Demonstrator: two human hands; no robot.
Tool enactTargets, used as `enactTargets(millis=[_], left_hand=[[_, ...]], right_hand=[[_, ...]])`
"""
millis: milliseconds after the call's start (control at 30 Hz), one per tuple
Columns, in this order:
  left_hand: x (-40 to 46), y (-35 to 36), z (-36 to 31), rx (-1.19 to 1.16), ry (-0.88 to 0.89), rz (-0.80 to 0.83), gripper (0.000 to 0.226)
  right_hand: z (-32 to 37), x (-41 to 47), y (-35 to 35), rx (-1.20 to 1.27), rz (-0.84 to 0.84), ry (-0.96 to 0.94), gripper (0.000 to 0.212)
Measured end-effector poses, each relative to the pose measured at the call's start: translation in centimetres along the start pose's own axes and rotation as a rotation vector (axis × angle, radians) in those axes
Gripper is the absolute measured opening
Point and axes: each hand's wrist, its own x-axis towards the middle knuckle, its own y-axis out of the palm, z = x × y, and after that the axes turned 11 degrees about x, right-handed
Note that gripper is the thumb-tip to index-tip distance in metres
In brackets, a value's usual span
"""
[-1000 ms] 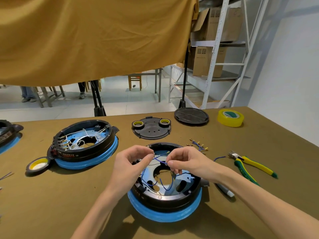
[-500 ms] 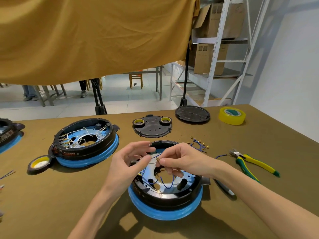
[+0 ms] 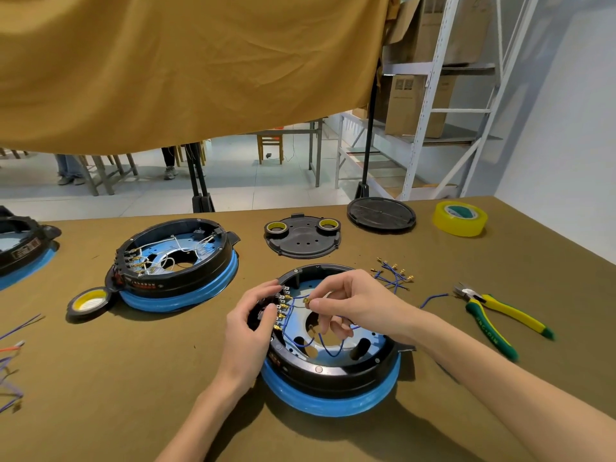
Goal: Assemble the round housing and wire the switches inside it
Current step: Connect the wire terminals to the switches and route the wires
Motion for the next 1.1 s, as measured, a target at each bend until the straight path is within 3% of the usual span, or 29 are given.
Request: enactTargets(millis=[200,333,467,800,967,1100], left_hand=[[0.0,0.1,0.3,0.025,0.029,0.003,0.032],[0.0,0.1,0.3,0.047,0.031,0.002,0.032],[0.0,0.0,0.4,0.064,0.046,-0.007,0.031],[0.1,0.0,0.8,0.131,0.071,0.007,0.032],[-0.1,0.1,0.9,0.1,0.013,-0.031,0.05],[0.0,0.0,1.3,0.072,-0.062,-0.042,0.035]], right_hand=[[0.8,0.5,0.0,0.229,-0.077,0.159,0.019],[1.0,1.2,-0.2,0.211,-0.165,0.224,0.016],[0.9,1.4,-0.4,0.202,-0.135,0.239,0.013],[0.8,3.3,0.4,-0.234,-0.049,0.264,0.014],[0.7,5.5,1.3,-0.406,-0.026,0.321,0.015],[0.2,6.7,1.5,-0.442,-0.05,0.376,0.01]])
